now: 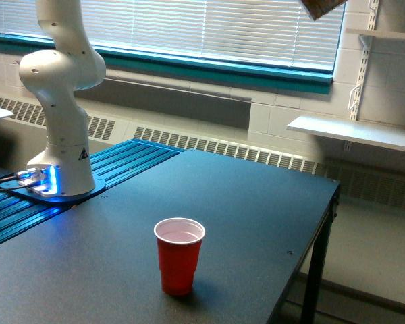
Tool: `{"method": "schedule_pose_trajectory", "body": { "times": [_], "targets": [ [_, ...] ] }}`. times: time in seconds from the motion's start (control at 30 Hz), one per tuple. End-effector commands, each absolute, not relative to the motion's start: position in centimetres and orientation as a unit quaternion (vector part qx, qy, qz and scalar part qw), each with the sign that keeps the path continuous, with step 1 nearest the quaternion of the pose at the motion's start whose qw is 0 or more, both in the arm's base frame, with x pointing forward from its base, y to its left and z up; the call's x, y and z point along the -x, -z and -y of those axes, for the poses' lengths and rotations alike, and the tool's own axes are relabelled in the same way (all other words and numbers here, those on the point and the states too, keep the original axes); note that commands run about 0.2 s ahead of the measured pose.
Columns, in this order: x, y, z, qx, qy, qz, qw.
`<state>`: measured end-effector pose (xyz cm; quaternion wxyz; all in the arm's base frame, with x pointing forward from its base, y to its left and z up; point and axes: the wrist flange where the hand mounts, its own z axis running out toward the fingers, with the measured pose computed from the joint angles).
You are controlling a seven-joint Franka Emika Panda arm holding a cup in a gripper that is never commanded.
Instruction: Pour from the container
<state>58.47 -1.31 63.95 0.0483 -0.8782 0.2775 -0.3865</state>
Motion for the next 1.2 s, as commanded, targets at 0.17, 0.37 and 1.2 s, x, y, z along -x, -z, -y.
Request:
{"method": "schedule_pose_trajectory", "body": {
  "times": [0.17,0.37,1.2],
  "targets": [
    [-54.3,-63.7,1.2,0.872,0.394,-0.283,0.068],
    [-51.7,-64.2,2.2,0.865,0.404,-0.290,0.066],
    [-46.1,-67.0,7.5,0.814,0.449,-0.367,0.020]
  ]
}}
